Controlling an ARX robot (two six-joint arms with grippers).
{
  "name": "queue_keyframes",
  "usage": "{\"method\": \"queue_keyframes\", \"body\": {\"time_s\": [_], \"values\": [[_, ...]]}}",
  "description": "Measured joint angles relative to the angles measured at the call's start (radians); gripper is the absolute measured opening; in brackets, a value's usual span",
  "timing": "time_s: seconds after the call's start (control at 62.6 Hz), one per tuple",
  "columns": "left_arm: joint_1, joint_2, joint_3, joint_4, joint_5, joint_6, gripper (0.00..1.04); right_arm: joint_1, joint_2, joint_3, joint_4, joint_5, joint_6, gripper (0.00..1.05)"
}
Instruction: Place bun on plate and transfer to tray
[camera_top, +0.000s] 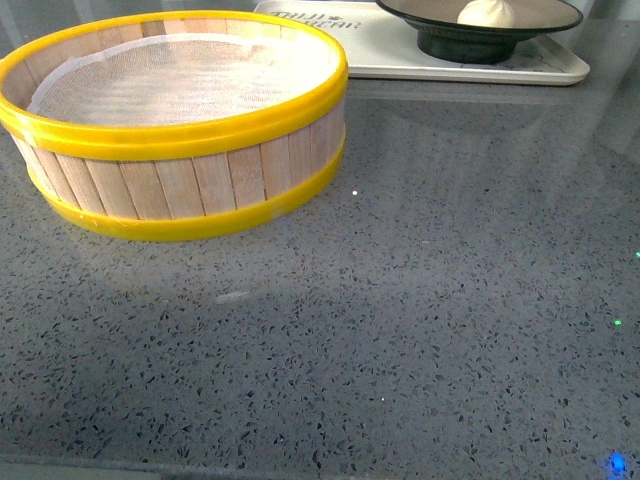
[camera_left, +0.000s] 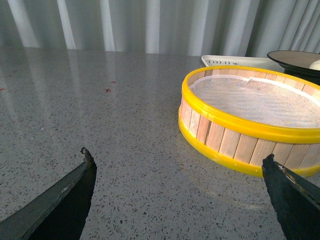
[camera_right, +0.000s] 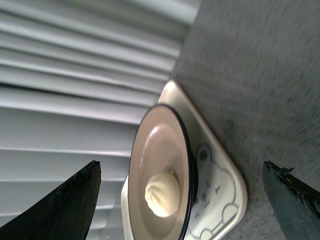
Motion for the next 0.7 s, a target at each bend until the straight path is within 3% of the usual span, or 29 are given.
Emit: {"method": "queue_keyframes", "body": {"time_s": [0.096,0.224,0.304,0.384,0.495,0.543,0.623,0.655,0.703], "values": [[0.000,0.000,0.000,0.000,0.000,0.000,0.98,-0.032,-0.114,-0.044,-0.016,0.085,-0.093,0.96],[0.000,0.000,0.000,0.000,0.000,0.000,0.98,-0.048,-0.280,-0.098,-0.015,0.245,-0.337,0.96],[0.000,0.000,0.000,0.000,0.000,0.000,0.98,-0.043,-0.396,-0.175,0.057,0.335,-0.562,0.96],[0.000,0.000,0.000,0.000,0.000,0.000,0.98,-0.012,-0.531,-0.309,0.202,0.402,-0.896,0.96],[0.000,0.000,0.000,0.000,0.000,0.000,0.98,0.022,-0.668,-0.449,0.316,0.389,-1.210,0.96],[0.000,0.000,0.000,0.000,0.000,0.000,0.98,0.037,-0.743,-0.507,0.319,0.339,-1.339,0.96],[0.000,0.000,0.000,0.000,0.000,0.000,0.98,0.040,-0.857,-0.516,0.043,0.158,-1.303,0.81],[0.000,0.000,0.000,0.000,0.000,0.000,0.98,0.050,-0.905,-0.559,-0.038,0.143,-1.255,0.72],[0.000,0.000,0.000,0.000,0.000,0.000,0.98,0.061,-0.946,-0.642,-0.036,0.149,-1.224,0.60]]}}
